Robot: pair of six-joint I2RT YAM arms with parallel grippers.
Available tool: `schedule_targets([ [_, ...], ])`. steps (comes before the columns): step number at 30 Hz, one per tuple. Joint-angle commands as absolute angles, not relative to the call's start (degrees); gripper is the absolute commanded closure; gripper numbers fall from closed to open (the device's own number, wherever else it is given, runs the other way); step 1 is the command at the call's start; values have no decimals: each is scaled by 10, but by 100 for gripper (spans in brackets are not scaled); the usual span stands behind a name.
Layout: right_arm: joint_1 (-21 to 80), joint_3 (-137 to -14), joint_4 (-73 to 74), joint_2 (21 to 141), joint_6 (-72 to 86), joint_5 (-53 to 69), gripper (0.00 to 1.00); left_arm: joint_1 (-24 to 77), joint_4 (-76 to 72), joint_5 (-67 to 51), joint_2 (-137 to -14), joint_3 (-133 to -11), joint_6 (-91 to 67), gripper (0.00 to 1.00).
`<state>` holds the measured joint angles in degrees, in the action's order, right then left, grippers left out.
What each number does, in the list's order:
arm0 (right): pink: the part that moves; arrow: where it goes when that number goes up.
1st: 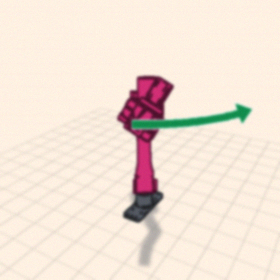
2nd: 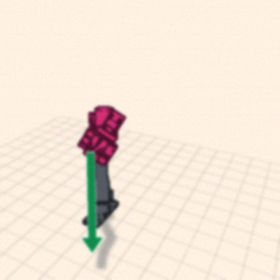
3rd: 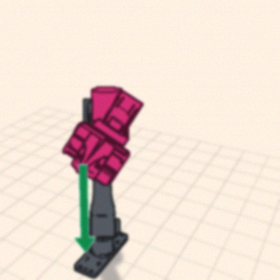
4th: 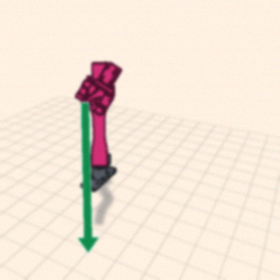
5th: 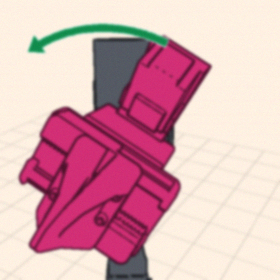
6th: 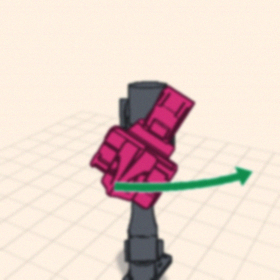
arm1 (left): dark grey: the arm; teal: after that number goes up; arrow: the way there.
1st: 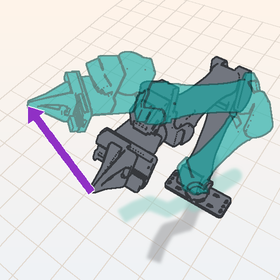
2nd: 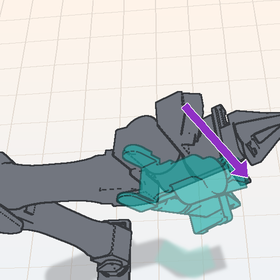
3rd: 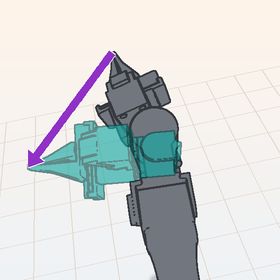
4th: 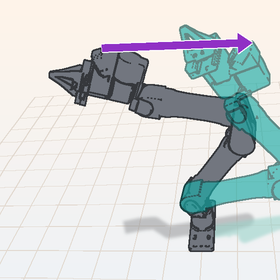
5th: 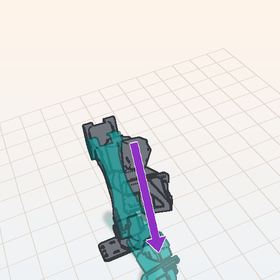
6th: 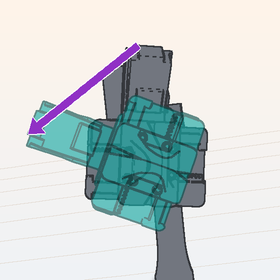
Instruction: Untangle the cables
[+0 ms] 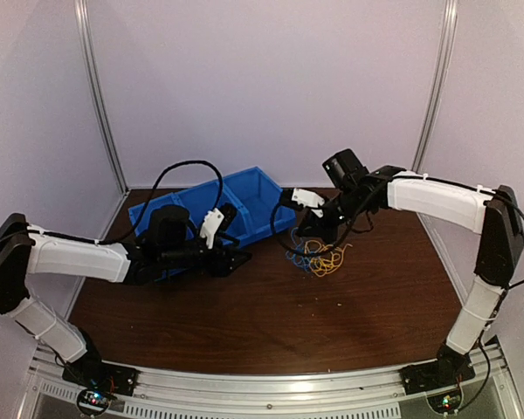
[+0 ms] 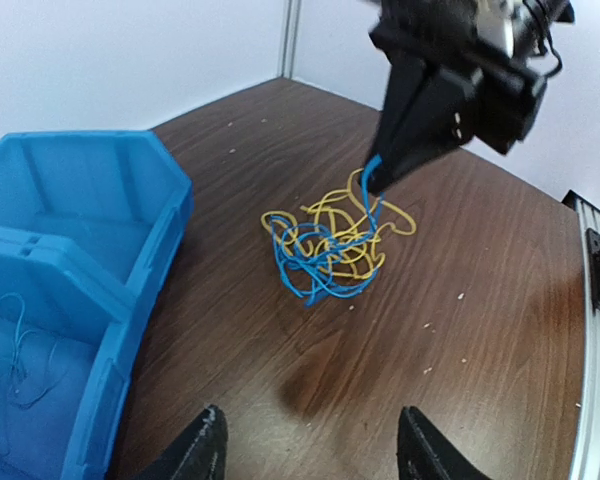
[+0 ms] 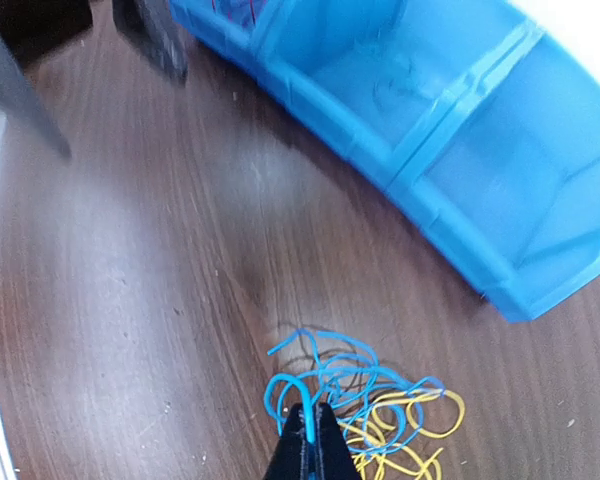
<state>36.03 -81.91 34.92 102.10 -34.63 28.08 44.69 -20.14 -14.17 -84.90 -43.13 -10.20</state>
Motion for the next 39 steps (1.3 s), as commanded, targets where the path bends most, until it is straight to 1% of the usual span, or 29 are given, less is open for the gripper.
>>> schedule_targets([
  [1,363,-875,397,966,-323,351,100,481,-353,-175,-857,-423,-94,40],
  [11,364,-891,424,928,-310,395,100,532,-461,-136,-914,-456,-94,39],
  [18,364,-881,427,912,-305,422,100,544,-571,-147,-972,-486,-140,39],
  [20,363,-876,423,909,-302,427,100,544,-597,-161,-990,-498,-157,41],
  [24,364,-866,416,907,-300,426,100,544,-607,-183,-1024,-533,-186,52],
  [29,364,-857,406,906,-298,430,100,544,-568,-197,-1050,-574,-193,63],
  [33,364,-851,398,905,-297,425,100,544,-536,-201,-1064,-594,-199,79],
  [36,364,-838,384,906,-298,406,100,544,-508,-202,-1061,-600,-196,93],
  [39,357,-815,358,904,-296,367,100,544,-445,-199,-1040,-609,-174,100],
])
